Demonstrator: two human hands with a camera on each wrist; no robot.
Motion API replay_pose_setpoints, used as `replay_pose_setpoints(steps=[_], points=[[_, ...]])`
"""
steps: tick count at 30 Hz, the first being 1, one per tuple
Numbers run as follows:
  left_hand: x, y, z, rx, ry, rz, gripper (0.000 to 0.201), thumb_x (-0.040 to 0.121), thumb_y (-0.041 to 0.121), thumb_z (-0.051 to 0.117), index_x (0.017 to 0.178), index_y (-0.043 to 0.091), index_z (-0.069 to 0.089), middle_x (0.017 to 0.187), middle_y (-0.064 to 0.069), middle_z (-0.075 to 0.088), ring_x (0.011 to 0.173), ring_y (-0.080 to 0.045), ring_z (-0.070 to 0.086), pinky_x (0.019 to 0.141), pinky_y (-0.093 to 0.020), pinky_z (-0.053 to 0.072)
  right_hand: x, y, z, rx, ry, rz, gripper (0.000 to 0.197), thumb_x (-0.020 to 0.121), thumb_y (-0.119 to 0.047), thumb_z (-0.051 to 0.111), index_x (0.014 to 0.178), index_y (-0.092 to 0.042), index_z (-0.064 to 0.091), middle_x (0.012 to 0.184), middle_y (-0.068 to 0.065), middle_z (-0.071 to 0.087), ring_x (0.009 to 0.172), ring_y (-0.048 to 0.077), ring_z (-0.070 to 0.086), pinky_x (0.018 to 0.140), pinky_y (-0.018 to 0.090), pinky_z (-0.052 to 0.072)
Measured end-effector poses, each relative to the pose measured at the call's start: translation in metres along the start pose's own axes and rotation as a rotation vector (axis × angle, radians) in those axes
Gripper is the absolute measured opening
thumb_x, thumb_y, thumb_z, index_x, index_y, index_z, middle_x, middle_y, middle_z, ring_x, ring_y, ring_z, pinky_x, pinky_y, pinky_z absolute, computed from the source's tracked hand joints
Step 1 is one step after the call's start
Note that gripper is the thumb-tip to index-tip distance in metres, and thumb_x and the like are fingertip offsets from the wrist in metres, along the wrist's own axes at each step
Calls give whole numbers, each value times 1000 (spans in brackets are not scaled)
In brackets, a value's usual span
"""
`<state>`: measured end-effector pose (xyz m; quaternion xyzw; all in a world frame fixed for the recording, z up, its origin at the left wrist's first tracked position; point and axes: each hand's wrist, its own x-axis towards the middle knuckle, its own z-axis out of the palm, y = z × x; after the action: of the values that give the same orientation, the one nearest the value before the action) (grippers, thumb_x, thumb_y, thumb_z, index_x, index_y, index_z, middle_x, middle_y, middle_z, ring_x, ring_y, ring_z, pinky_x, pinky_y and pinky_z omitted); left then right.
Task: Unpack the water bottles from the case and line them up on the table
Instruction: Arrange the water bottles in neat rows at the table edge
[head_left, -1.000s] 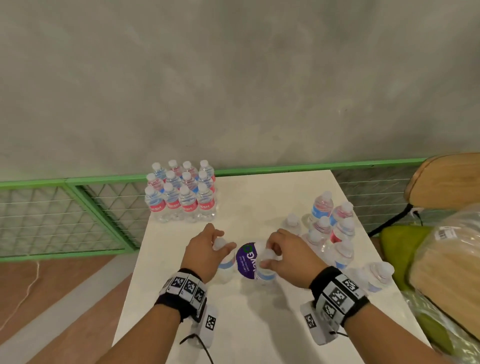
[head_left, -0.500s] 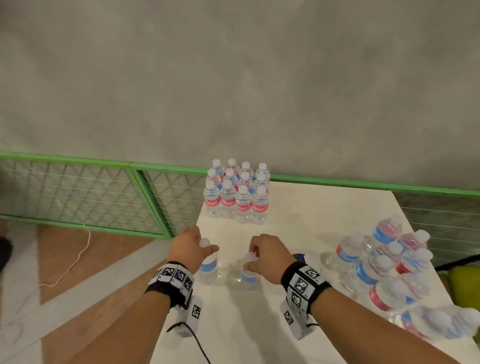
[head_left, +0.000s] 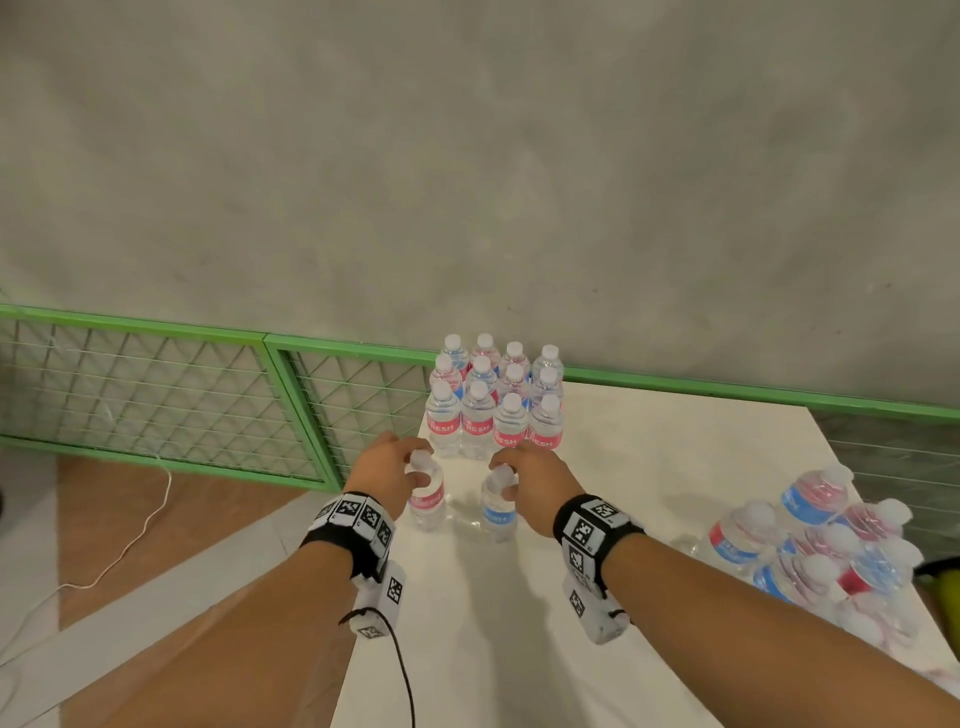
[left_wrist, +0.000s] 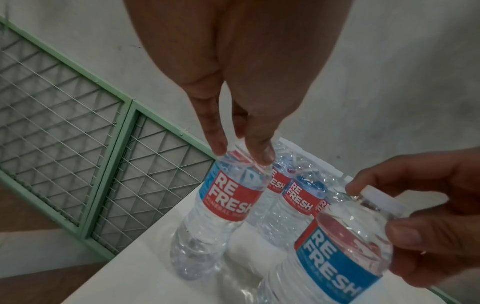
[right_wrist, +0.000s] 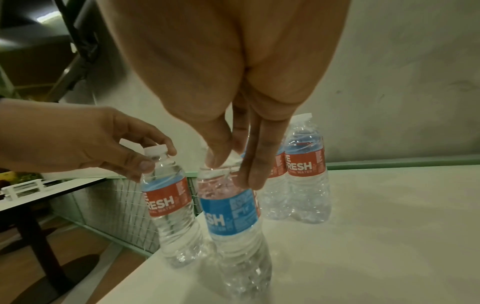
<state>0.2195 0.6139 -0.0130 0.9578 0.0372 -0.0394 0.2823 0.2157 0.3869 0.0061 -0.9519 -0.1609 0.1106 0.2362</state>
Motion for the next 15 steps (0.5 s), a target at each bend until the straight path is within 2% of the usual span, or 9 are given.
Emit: replay_pose_setpoints(steps=[2,3,5,7,9,11,12,13,15], points=[[11,3,-2,36,-8,22,41,80,10,74,115,30,66,104,0,52,89,-20,59,79,-27,47,11,-2,0,4,12,9,41,87,-7,62,127,-17,59,119,7,56,109,26,55,91,33,45],[17,4,-2,43,-13,30,43,81,5,71,115,30,65,106,1,51,88,-19,60,74,-24,47,17,-3,0,-1,12,13,42,87,-6,62,127,-17,59,119,7,56,108,27,56,90,33,45],[28,6,-2,41,-38,40,46,83,-2,64,118,28,63,106,3,47,74,-5,55,59,-9,38,30,-5,1,-10,21,18,44,86,-3,60,128,-17,58,118,8,55,108,28,56,90,33,45],[39,7,0,48,-47,50,47,86,-3,59,122,26,61,104,5,44,66,-1,46,51,-5,28,43,-6,2,-9,22,28,47,86,0,59,129,-18,57,119,7,54,109,28,56,92,32,45],[45,9,2,57,-29,42,49,87,-1,58,127,27,58,107,6,46,70,-4,48,55,-5,31,55,-6,2,-31,17,31,49,86,1,58,131,-19,56,120,7,53,110,27,56,92,30,44],[48,10,4,68,0,32,60,86,-2,59,137,28,49,122,4,50,85,-10,57,71,-12,43,67,-8,1,-57,7,37,51,84,3,59,130,-19,55,120,7,53,110,26,55,90,29,42],[49,10,5,63,16,28,65,85,-3,60,140,27,45,129,3,51,96,-14,59,77,-16,45,72,-9,0,-71,4,37,52,83,4,60,129,-19,55,120,7,53,110,26,55,90,29,42],[51,10,5,58,23,27,65,84,-3,61,140,25,45,131,2,51,103,-17,60,79,-17,43,76,-10,0,-79,1,36,52,82,4,61,128,-19,56,120,7,53,111,27,55,90,30,43],[55,10,7,51,28,37,57,83,-4,63,133,21,53,127,0,52,104,-20,60,78,-15,39,82,-11,-1,-77,4,23,55,81,4,61,128,-23,55,120,7,53,110,28,56,89,31,45]])
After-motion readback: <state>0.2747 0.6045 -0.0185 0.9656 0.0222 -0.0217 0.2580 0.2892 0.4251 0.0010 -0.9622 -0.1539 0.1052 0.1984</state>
